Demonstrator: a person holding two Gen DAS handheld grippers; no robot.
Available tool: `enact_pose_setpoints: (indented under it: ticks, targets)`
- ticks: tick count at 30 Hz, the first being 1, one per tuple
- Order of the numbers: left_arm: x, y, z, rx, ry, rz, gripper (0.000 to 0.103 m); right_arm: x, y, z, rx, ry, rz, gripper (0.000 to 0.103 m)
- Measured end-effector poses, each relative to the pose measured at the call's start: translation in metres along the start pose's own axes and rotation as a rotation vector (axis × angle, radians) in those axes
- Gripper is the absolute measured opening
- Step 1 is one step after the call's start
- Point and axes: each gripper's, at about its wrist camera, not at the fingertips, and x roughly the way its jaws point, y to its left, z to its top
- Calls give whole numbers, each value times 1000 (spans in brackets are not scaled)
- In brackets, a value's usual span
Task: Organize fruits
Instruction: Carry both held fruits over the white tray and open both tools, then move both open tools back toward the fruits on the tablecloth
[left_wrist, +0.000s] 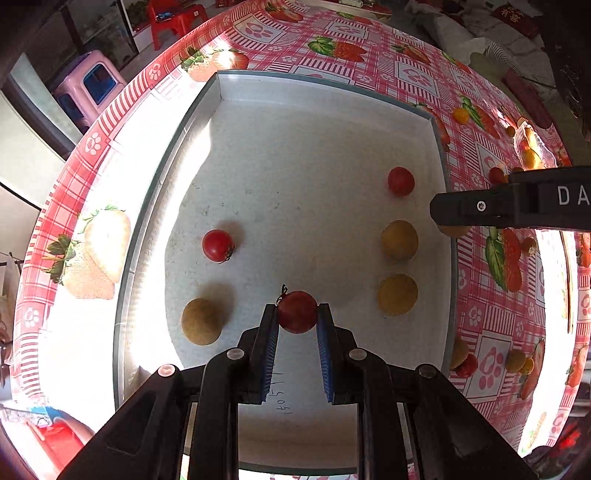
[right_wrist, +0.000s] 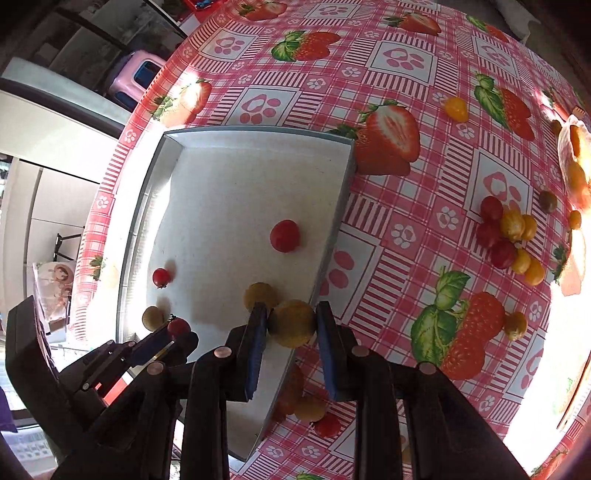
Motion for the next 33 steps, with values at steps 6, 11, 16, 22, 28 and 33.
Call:
enact_pose_setpoints:
  ticks: [6,11,16,22,28,33]
  targets:
    - [5,1,-1,-7,5,4,22,6,15,24,-46,-13,-11,30]
    - [9,1,-2,-6,12,12,22,12,22,35,-58,-7,-8,30]
    - [11,-4,-1,17,6,25,22,28,30,39,-86,16,-32,30]
    - [14,-10,1,28,6,50,65,44,36,44,-99,51,-56,31]
    - [12,-9,0,23,-13,73,76,52,40,49,-95,71,-26,61]
    - [10,-12,-7,36,0,81,76,33,43,51,-76,26,22,80]
